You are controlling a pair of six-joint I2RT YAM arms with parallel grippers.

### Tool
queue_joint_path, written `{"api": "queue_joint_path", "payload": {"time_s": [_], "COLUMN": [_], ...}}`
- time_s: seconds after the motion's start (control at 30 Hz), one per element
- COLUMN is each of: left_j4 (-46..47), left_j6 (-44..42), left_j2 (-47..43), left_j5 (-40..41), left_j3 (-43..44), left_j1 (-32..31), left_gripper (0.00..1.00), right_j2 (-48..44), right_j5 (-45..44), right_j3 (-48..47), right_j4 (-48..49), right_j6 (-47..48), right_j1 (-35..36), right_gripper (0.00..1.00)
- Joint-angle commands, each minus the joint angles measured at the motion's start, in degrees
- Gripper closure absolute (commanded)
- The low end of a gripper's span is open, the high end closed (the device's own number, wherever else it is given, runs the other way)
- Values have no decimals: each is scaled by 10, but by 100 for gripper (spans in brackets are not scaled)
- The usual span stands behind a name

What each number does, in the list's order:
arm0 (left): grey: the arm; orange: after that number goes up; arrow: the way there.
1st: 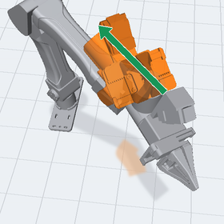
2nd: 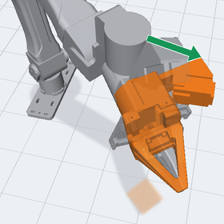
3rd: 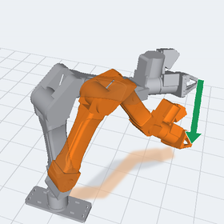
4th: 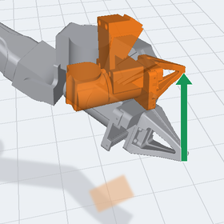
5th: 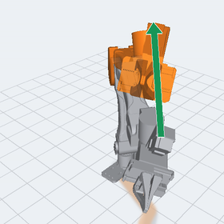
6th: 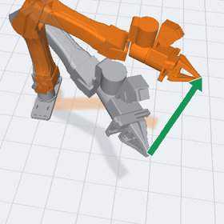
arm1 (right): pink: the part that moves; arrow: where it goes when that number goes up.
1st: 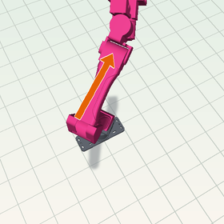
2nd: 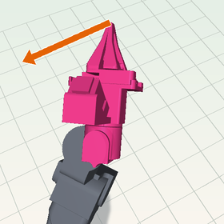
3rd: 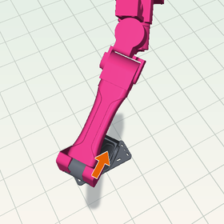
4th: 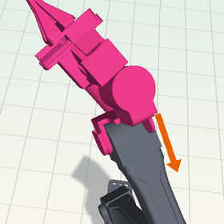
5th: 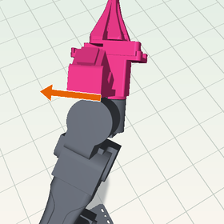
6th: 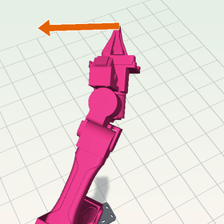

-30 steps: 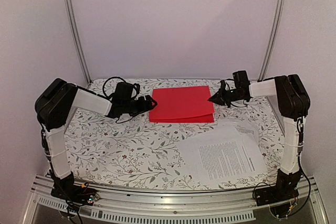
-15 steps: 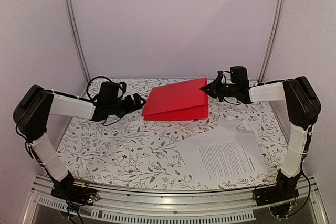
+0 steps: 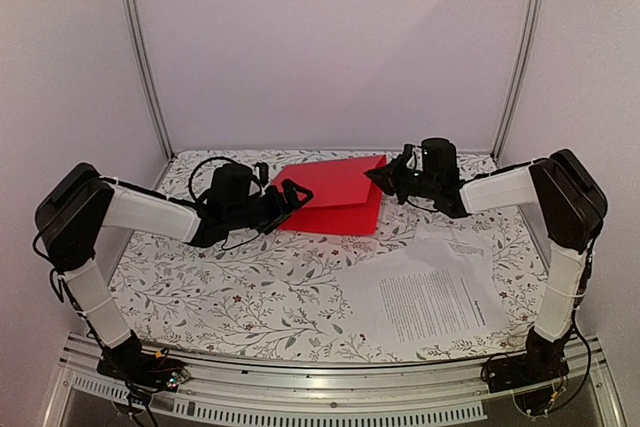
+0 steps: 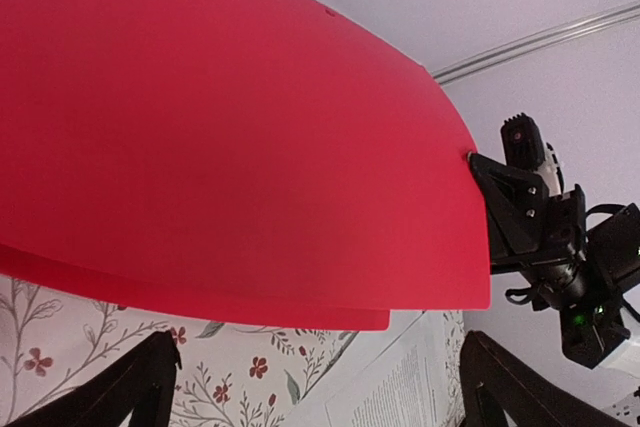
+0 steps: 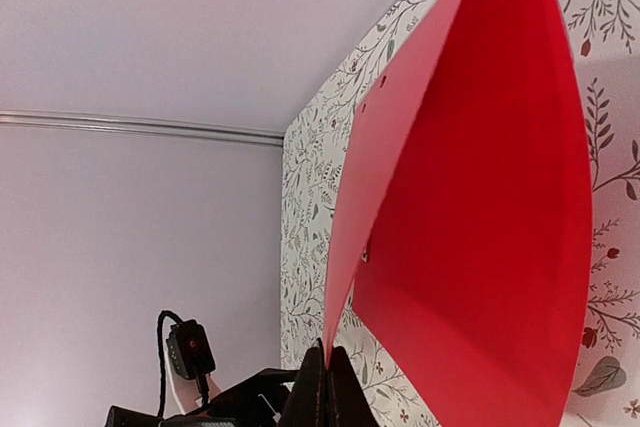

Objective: Put the files into the folder
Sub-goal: Pick up the folder from the center of the board.

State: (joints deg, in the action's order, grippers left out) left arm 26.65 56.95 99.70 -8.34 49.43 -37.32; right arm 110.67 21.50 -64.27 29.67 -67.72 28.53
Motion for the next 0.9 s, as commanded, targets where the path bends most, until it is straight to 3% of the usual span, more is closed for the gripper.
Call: {"api": "queue_joint_path", "payload": {"time_s": [0.0,0.2,0.3,0.6,0.87], "left_j4": [34,74,92,89,120], "left_j6": [52,90,96,90,107], "left_j2": [40,85,101,125,161], "left_j5": [2,-22,-18,-7,-14], "left_j3": [17,29,35,65,85], "left_j1": [-2,-2,0,11,22], "left_gripper": [1,2,7,8,20], "right_j2": [-11,-14,-13,-15,-18], "right_j5": [-8,-1,1,7,13], "right_j3": [6,12,15,35,41], "right_j4": [36,39,39,57,59], "right_j6": [-14,-14,-12,-17,-15], "right_j1": [2,7,10,11,16], "right_gripper": [100,100,100,100,100]}}
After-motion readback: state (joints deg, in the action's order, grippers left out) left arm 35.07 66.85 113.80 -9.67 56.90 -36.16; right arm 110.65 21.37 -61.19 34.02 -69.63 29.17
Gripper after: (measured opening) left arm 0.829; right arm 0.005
